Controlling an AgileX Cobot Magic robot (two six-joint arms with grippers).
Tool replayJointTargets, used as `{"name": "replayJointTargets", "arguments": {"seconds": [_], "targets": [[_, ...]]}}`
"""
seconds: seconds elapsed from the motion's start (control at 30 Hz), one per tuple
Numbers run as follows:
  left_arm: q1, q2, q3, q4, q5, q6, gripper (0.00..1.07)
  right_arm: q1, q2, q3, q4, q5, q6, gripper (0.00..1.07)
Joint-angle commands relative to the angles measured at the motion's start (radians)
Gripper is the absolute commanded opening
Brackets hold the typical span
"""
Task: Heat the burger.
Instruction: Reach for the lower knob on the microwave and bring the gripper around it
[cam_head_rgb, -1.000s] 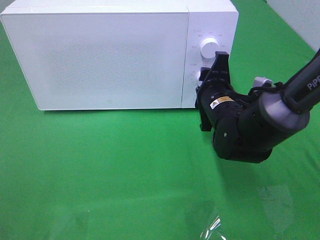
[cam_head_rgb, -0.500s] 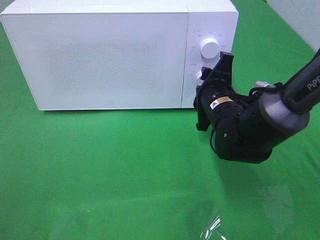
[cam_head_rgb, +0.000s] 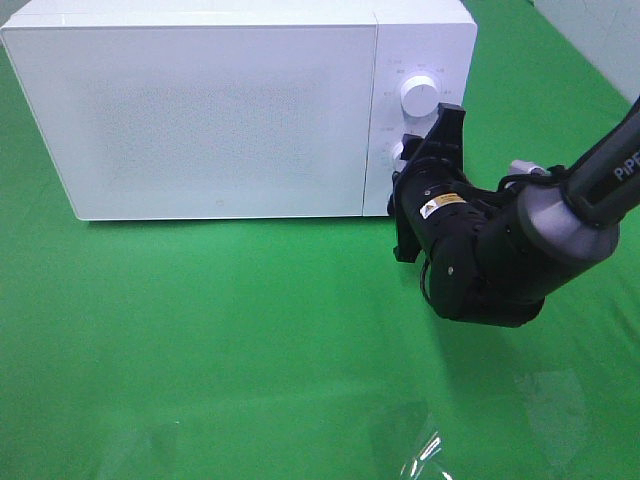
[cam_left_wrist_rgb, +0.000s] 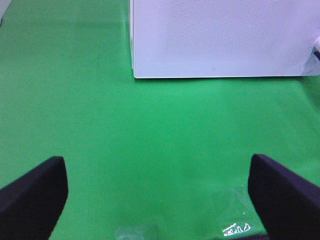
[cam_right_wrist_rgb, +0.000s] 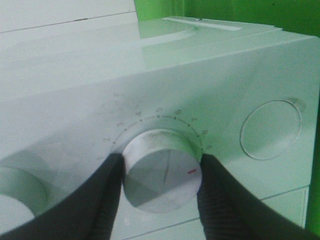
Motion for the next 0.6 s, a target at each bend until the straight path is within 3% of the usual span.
{"name": "replayJointTargets", "arguments": {"seconds": [0.03, 0.37, 0.6], "targets": [[0.002, -0.017, 0.003, -0.005, -0.008, -0.004, 0.9, 0.014, -0.004, -0.045, -0.229, -0.002, -0.028, 0.12], [0.002, -0.017, 0.003, -0.005, -0.008, -0.004, 0.9, 0.014, -0.004, -0.045, -0.219, 0.002, -0.07, 0.4], [0.002, -0.017, 0.003, -0.005, -0.008, -0.004, 0.9, 0.014, -0.019, -0.028, -0.174, 0.055, -0.094, 0.45]]}}
